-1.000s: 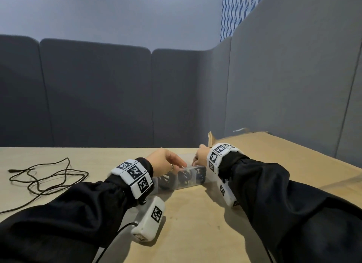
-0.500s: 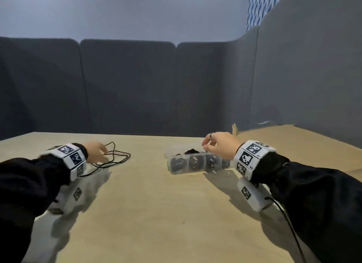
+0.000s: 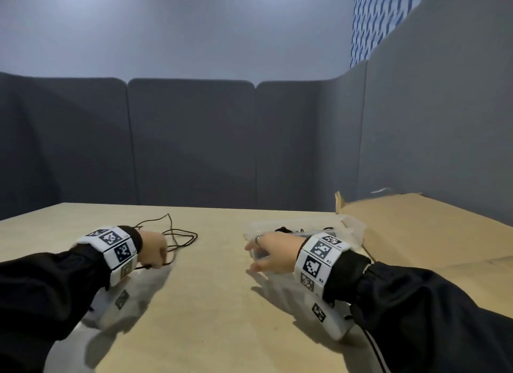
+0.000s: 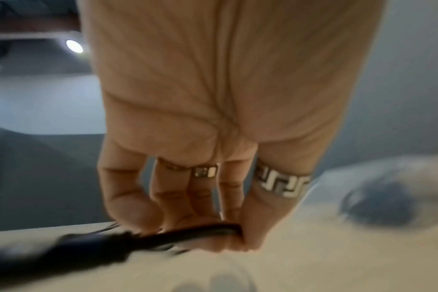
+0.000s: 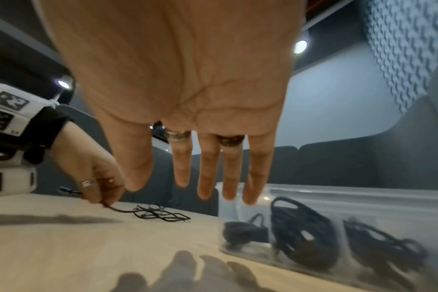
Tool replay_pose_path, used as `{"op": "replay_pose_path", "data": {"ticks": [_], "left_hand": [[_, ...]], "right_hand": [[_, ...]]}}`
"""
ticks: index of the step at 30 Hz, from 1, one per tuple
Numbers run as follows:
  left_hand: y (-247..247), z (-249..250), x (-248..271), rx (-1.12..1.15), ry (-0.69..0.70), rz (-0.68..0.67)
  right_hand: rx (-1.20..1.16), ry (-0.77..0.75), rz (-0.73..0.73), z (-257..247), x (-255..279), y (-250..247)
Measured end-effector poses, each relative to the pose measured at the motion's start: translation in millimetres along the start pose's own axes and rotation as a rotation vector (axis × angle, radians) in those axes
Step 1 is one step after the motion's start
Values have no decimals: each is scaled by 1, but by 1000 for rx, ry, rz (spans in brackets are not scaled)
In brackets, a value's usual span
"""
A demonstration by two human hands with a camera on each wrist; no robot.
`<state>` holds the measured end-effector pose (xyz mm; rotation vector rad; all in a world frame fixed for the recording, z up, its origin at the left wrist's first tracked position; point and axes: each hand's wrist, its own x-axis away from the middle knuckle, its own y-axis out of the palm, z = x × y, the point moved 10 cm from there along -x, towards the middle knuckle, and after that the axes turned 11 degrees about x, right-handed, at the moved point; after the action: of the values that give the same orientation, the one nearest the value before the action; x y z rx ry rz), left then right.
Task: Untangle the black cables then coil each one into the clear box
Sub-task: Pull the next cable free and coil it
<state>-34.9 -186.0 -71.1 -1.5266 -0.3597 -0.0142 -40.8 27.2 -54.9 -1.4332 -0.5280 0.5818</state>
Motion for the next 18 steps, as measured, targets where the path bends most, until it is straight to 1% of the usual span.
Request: {"op": "replay_pose_path", "data": {"ticks": [1,2,4,6,7,8,9,10,11,12,15,17,18], "left_hand": [[-8,16,5,108,72,19],[-21,34,12,244,159,39],[-49,71,33,518,350,73],[-79,99,57,781,510,113],[-92,107,66,862,564,153],[-103,112,73,889,606,203],[-111,115,78,867,634,257],[-117,118,81,815,651,307],[-120,120,82,746,659,346],[-121,124,82,676,667,374],[-124,130,83,518,654,448],[-135,123,86,475,629,575],[-143,113,87,509,615,643]], "right_hand": [[-54,-40,44,-9,0,-7],[-102,-63,59,-14,-1,-11],[-231,-62,72,-19,-3,-18],[-531,-100,179,-20,0,-35],[-735,-133,235,-17,4,-45],[-912,-145,262,-8,8,-52],[-1046,-134,261,1,14,-58],[-1089,-108,258,12,19,-62],[-1045,-81,252,22,27,-68],[-919,-54,235,32,32,-72],[-416,12,88,55,44,-69],[-151,101,-17,83,52,-60],[-71,158,-47,101,58,-57]]}}
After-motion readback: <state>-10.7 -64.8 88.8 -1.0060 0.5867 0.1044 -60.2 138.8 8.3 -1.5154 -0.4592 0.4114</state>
